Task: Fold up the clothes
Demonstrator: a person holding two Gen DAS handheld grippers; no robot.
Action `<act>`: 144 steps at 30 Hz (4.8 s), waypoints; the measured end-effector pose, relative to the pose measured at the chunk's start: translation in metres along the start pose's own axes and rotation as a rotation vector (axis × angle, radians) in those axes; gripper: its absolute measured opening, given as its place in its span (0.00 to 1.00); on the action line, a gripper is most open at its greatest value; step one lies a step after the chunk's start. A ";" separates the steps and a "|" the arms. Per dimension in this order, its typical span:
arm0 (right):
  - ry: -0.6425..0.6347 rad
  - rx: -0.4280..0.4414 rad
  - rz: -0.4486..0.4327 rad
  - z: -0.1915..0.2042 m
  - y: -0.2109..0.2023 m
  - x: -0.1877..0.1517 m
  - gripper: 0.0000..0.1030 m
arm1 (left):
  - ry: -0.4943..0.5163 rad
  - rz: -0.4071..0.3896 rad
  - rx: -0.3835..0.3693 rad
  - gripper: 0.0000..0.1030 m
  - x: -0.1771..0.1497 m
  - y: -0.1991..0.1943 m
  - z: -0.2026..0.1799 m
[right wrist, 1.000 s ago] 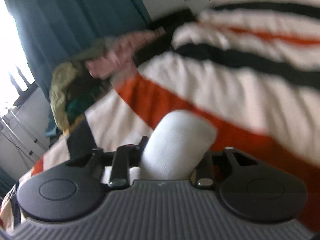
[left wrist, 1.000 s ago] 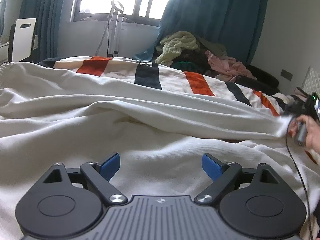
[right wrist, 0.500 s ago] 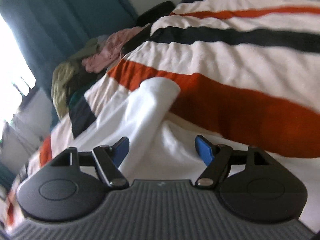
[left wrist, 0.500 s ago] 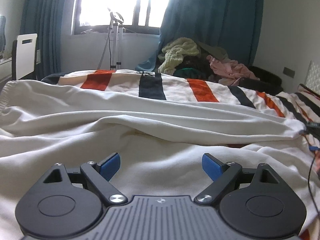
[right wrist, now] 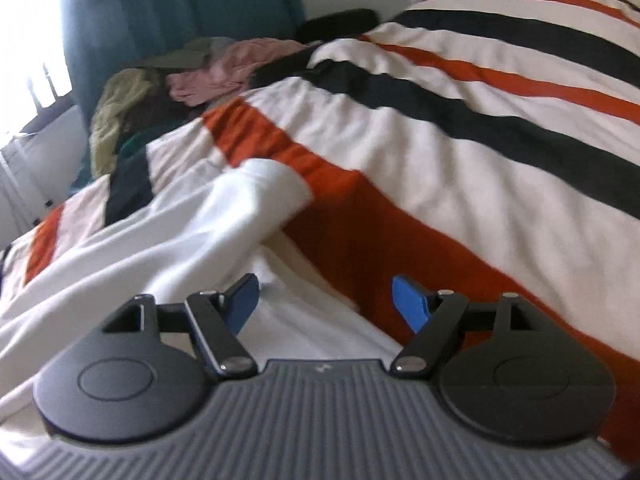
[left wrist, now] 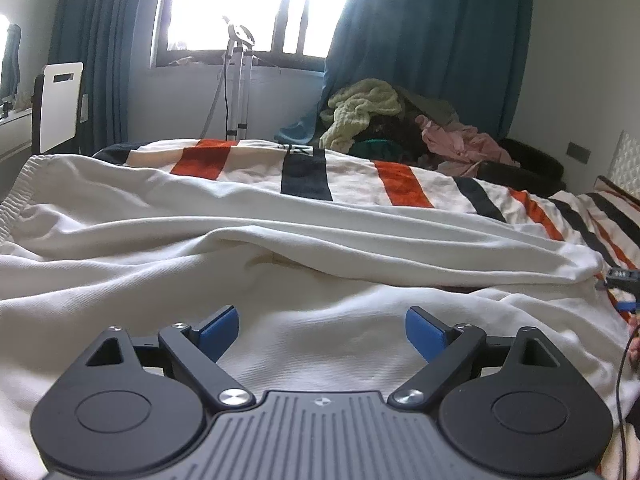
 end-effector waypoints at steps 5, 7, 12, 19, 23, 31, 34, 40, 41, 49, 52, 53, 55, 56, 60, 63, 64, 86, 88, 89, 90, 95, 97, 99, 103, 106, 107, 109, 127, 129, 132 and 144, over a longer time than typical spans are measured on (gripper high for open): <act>-0.187 -0.003 0.041 0.037 0.023 -0.006 0.44 | 0.008 0.012 -0.003 0.89 0.000 0.010 -0.004; -0.220 -0.020 0.034 0.043 0.021 -0.006 0.18 | 0.002 0.018 -0.006 0.89 0.001 0.013 -0.004; -0.021 -0.035 -0.161 0.022 -0.021 0.020 0.10 | -0.030 0.022 -0.019 0.89 0.003 0.013 0.001; 0.270 -0.144 -0.249 -0.038 -0.022 0.027 0.10 | -0.049 -0.007 -0.037 0.89 0.008 0.004 0.002; 0.105 -0.196 -0.196 -0.022 0.002 0.020 0.13 | -0.033 -0.006 -0.025 0.89 0.009 0.005 0.000; 0.025 -0.137 -0.133 0.009 -0.027 0.008 0.80 | -0.035 -0.016 -0.011 0.89 0.012 0.006 0.002; -0.023 -0.084 -0.123 0.033 -0.064 0.007 0.80 | -0.046 -0.012 -0.016 0.90 0.013 0.000 0.005; -0.145 0.044 -0.076 0.081 -0.148 -0.027 0.80 | -0.037 -0.032 -0.045 0.91 0.011 -0.022 0.006; -0.163 0.067 -0.059 0.086 -0.159 -0.035 0.80 | -0.032 -0.044 -0.048 0.92 0.012 -0.027 0.006; -0.240 0.154 -0.085 0.109 -0.241 -0.078 0.80 | 0.011 -0.099 -0.047 0.96 0.008 -0.060 0.002; -0.226 0.157 -0.070 0.107 -0.243 -0.085 0.80 | 0.016 -0.097 -0.038 0.98 0.005 -0.067 0.003; -0.224 0.151 -0.066 0.107 -0.242 -0.086 0.80 | 0.018 -0.095 -0.033 0.99 0.004 -0.068 0.004; -0.219 0.138 -0.058 0.105 -0.241 -0.087 0.80 | 0.017 -0.094 -0.018 1.00 0.003 -0.072 0.006; -0.213 0.131 -0.054 0.104 -0.239 -0.086 0.80 | 0.015 -0.095 -0.010 1.00 0.002 -0.074 0.007; -0.180 0.111 -0.044 0.095 -0.235 -0.085 0.80 | 0.004 -0.087 0.036 1.00 -0.001 -0.078 0.018; -0.152 0.109 -0.042 0.089 -0.234 -0.084 0.80 | -0.033 -0.060 0.072 1.00 -0.004 -0.080 0.036; -0.145 0.104 -0.042 0.087 -0.234 -0.083 0.80 | -0.063 -0.040 0.083 1.00 -0.004 -0.080 0.046; 0.128 -0.067 0.002 0.023 -0.212 -0.076 0.80 | -1.139 0.216 0.365 1.00 -0.048 -0.111 0.326; 0.139 -0.063 0.007 0.023 -0.211 -0.077 0.80 | -1.153 0.188 0.334 1.00 -0.049 -0.112 0.332; 0.143 -0.061 0.010 0.022 -0.211 -0.077 0.80 | -1.157 0.173 0.316 1.00 -0.050 -0.113 0.332; 0.145 -0.059 0.012 0.023 -0.210 -0.077 0.80 | -1.158 0.156 0.295 1.00 -0.049 -0.114 0.332; 0.146 -0.059 0.028 0.025 -0.208 -0.080 0.80 | -1.112 0.047 0.141 0.96 -0.037 -0.119 0.321; 0.153 -0.061 0.032 0.025 -0.207 -0.080 0.80 | -1.093 -0.009 0.090 0.96 -0.031 -0.126 0.315; 0.162 -0.065 0.034 0.023 -0.207 -0.080 0.80 | -1.069 -0.063 0.039 0.96 -0.025 -0.133 0.309; 0.183 -0.073 0.044 0.020 -0.205 -0.080 0.80 | -1.009 0.011 0.125 0.94 -0.017 -0.126 0.302; 0.201 -0.078 0.056 0.017 -0.202 -0.081 0.80 | -1.094 0.133 0.145 0.92 -0.033 -0.107 0.308; 0.207 -0.079 0.060 0.016 -0.202 -0.082 0.80 | -1.132 0.169 0.123 0.88 -0.041 -0.103 0.309; 0.219 -0.082 0.067 0.014 -0.200 -0.082 0.80 | -1.193 0.202 0.094 0.87 -0.050 -0.100 0.311; 0.463 0.009 0.201 -0.016 -0.177 -0.098 0.80 | -1.232 0.180 0.118 0.54 -0.063 -0.102 0.321; 0.549 0.023 0.202 -0.029 -0.175 -0.101 0.80 | -1.230 0.174 0.123 0.51 -0.064 -0.108 0.320; 0.719 0.005 0.144 -0.059 -0.179 -0.107 0.80 | -1.219 0.154 0.131 0.24 -0.063 -0.114 0.319; 0.999 -0.001 0.070 -0.107 -0.144 -0.112 0.62 | -1.223 -0.022 0.070 0.07 -0.046 -0.126 0.320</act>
Point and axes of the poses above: each gripper's, at about its wrist camera, not at the fingertips, and y roughly the way its jaws point, z to its left, x to its top, the point moved 5 cm from there along y, roughly the way its jaws point, and after that the axes turned 6 degrees about z, right-handed, at the moved point
